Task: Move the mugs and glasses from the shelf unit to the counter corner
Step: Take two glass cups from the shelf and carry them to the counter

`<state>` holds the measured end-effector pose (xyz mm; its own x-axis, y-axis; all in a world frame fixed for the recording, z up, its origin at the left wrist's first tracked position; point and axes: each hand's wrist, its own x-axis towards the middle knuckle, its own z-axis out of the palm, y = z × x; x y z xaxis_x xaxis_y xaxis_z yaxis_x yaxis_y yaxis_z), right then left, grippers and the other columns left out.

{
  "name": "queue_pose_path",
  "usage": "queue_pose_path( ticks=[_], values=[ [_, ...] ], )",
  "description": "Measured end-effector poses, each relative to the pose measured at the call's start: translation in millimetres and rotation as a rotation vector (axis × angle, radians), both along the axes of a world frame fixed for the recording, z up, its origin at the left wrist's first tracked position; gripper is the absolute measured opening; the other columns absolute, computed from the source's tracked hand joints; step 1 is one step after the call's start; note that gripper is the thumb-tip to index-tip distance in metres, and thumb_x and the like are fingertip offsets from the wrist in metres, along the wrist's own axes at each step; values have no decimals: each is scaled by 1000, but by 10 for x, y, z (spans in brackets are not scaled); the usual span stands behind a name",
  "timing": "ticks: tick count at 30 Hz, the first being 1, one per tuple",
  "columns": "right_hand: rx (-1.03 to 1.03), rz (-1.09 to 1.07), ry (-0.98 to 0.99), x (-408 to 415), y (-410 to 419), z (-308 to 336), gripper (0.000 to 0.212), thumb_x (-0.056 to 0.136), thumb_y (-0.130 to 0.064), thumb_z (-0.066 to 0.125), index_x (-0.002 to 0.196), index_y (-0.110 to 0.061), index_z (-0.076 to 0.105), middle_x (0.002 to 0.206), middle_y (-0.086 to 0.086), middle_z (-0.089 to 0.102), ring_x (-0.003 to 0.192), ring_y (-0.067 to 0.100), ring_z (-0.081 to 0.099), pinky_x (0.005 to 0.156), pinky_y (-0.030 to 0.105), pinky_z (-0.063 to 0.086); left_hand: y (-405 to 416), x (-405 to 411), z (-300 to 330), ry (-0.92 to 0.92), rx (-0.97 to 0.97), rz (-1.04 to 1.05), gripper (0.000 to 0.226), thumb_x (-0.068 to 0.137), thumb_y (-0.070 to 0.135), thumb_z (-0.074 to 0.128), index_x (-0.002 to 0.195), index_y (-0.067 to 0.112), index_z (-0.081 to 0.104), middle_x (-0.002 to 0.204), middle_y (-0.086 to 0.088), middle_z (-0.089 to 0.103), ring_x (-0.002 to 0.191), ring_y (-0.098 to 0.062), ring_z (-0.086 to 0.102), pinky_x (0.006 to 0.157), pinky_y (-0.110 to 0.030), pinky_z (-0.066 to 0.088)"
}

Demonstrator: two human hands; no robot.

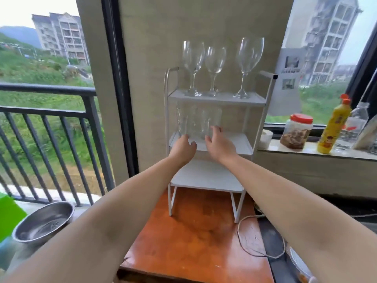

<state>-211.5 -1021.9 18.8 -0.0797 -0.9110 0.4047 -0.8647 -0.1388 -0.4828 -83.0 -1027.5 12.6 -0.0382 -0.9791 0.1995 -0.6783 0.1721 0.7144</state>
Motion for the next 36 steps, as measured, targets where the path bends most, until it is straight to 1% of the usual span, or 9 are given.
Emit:
queue_pose_path(
  ticks=[3,5,7,9,14,18,22,29,36],
  values=[
    [70,-79,-312,7,-296,141,48,97,-25,43,139,-4,35,140,17,41,117,38,53,91,45,45,-272,-49,124,217,93,72,49,94,17,44,140,2,34,134,-19,51,115,-36,56,95,-45,51],
    [166,-18,-590,52,-427,188,44,97,-23,44,135,-3,38,127,15,47,102,33,61,76,44,57,-409,-60,164,373,167,82,49,95,15,45,141,3,33,132,-19,53,112,-35,59,91,-45,54],
    [247,72,-868,108,-505,207,24,97,-22,44,117,-7,46,106,10,52,80,22,62,54,31,53,-512,-75,190,552,227,73,47,97,14,42,143,5,35,131,-17,54,102,-28,63,73,-36,57],
    [292,137,-997,124,-556,208,15,97,-24,45,107,-13,47,90,3,54,69,15,61,51,26,50,-585,-98,200,642,246,67,40,98,16,39,137,4,43,118,-16,59,82,-20,61,58,-27,51],
    [329,182,-1039,93,-643,197,27,98,-27,41,77,-14,53,80,1,57,69,15,62,55,26,48,-654,-116,172,658,244,30,44,99,39,42,123,4,52,89,-4,55,73,-17,56,56,-26,52],
    [267,88,-1054,100,-660,196,36,101,-31,35,71,-13,45,73,3,50,62,14,54,52,26,47,-619,-146,152,648,203,33,38,101,35,38,124,9,52,83,0,52,69,-14,52,53,-25,54],
    [215,70,-1116,80,-607,204,38,102,-29,33,69,-13,41,68,3,42,55,15,46,51,27,47,-575,-118,89,703,127,65,35,100,36,38,108,7,56,72,-2,47,62,-13,47,80,-42,59],
    [216,52,-1200,89,-278,297,38,102,-30,36,70,-12,43,69,4,42,55,15,45,51,26,49,-297,-48,87,729,84,57,41,100,39,39,115,4,55,77,-3,49,68,-13,51,66,-30,57],
    [147,28,-1244,234,341,363,37,101,-28,38,68,-13,42,64,2,40,51,14,43,41,21,45,256,82,91,765,72,21,44,100,41,38,129,10,50,90,2,53,84,-13,55,64,-25,55]
  ],
)
